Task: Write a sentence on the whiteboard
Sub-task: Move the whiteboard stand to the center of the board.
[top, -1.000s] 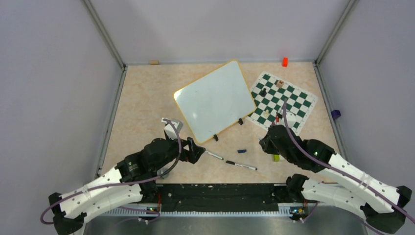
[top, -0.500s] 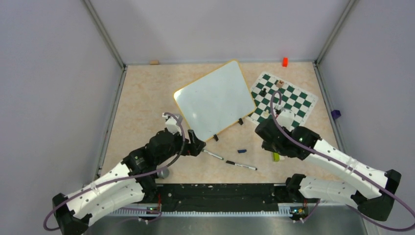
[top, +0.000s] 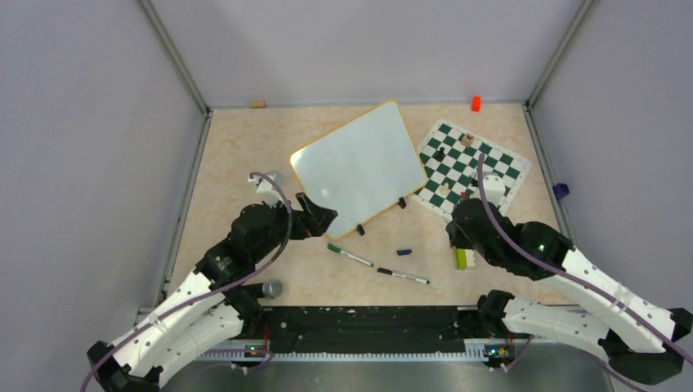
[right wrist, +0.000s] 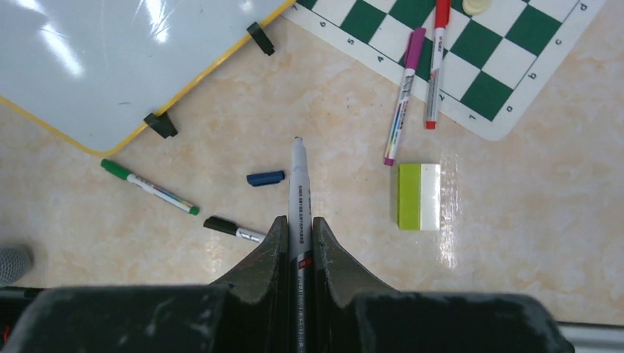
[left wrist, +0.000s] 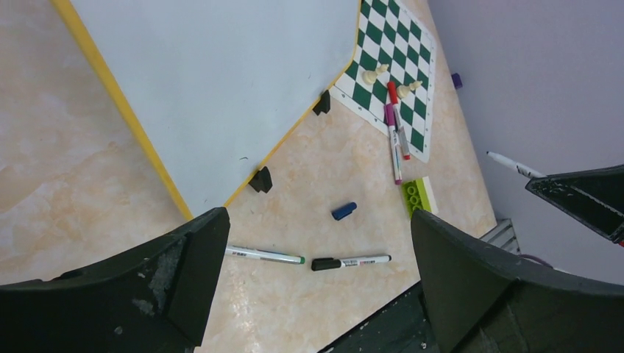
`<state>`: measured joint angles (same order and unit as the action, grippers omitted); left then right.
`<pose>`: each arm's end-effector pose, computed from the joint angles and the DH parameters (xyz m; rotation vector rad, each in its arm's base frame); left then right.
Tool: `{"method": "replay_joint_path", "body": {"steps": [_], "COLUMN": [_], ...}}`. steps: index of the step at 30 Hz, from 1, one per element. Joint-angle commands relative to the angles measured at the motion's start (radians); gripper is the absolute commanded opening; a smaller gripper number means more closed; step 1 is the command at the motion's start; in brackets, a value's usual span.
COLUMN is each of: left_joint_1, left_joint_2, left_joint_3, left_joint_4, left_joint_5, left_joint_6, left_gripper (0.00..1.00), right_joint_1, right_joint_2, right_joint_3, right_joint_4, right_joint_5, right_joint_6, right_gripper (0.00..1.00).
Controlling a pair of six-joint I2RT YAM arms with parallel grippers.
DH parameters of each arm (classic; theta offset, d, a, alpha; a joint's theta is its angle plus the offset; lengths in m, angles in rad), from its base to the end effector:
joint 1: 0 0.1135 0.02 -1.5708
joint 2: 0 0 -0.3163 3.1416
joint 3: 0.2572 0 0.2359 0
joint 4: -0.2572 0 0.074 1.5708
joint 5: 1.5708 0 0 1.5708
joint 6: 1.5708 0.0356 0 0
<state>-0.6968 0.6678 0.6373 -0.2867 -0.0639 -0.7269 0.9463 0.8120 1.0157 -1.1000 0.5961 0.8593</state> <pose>0.0824 -0.0660 0.3282 -0.0761 1.9909 -0.8941 0.0620 0.0518 0.3671 0.1454 2.2763 0.1927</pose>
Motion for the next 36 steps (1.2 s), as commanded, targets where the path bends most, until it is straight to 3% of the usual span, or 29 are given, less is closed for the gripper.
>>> {"method": "replay_joint_path", "body": {"steps": [1,6,15,20,26,29,32,36], "left_joint_1": [0.027,0.048,0.176,0.209,0.215,0.215,0.216,0.219], "left_joint_2": [-0.068,-0.131,-0.139,-0.128,-0.081,-0.058,-0.047,-0.041], "left_joint_3": [-0.097,-0.239,-0.246,-0.283,-0.362,-0.370,-0.369,-0.366], "left_joint_4": [0.164,0.306,0.231,0.315,0.503,0.542,0.534,0.520], "left_joint_5": [0.006,0.007,0.151,0.232,0.289,0.303,0.268,0.225], "left_joint_6": [-0.086,-0.134,0.023,0.057,0.020,0.022,0.047,0.074], "left_gripper": [0.99,0.99,0.99,0.99,0.99,0.99,0.98,0.98], "right_joint_1": [-0.004,-0.003,-0.003,-0.002,-0.003,-0.021,-0.060,-0.168], "right_joint_2": [-0.037,-0.078,-0.133,-0.170,-0.141,-0.062,0.116,0.263], "right_joint_3": [0.049,0.072,-0.026,-0.075,-0.082,-0.012,0.130,0.202], "right_joint_4": [0.062,0.031,0.125,0.213,0.366,0.460,0.438,0.495], "right_joint_5": [-0.047,-0.113,-0.204,-0.209,-0.062,-0.114,-0.158,-0.323], "right_joint_6": [-0.175,-0.170,-0.072,-0.045,-0.030,-0.139,-0.218,-0.332], "right_gripper": [0.00,0.00,0.00,0.00,0.00,0.00,0.00,0.00]}}
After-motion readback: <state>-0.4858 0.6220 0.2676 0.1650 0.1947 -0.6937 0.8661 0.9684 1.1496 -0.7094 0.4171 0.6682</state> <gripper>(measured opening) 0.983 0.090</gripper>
